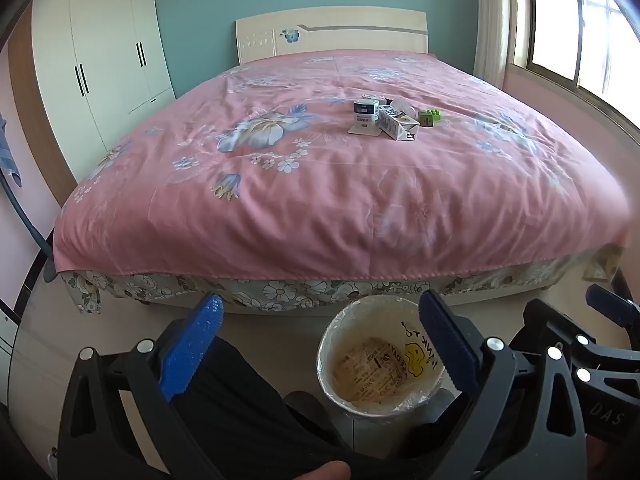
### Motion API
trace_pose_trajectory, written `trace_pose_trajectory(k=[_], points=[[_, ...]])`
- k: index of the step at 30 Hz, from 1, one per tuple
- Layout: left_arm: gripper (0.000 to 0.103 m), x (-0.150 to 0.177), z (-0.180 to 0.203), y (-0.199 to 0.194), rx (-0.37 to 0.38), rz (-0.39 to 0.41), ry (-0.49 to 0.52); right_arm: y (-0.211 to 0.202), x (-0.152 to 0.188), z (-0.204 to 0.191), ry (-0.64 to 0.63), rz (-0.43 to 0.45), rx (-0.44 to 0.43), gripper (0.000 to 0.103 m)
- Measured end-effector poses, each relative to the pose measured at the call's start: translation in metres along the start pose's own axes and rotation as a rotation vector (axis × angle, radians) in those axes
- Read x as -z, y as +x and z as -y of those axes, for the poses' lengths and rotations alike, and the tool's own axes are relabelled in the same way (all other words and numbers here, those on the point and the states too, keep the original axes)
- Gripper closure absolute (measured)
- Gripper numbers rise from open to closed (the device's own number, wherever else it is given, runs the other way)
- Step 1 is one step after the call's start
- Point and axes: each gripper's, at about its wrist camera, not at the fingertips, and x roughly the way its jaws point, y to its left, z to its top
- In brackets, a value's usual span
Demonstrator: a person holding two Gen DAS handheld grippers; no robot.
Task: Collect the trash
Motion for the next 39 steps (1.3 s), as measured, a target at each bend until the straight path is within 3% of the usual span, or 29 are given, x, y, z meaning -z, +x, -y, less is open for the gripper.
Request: trace_pose_trajectory(k=[39], points=[[0.003,-0.0025,-0.0005,-0.0041,-0.015,0.023,0.010,-0.0041,-0.0011,0.0000,-0.005,0.010,0.004,0.005]])
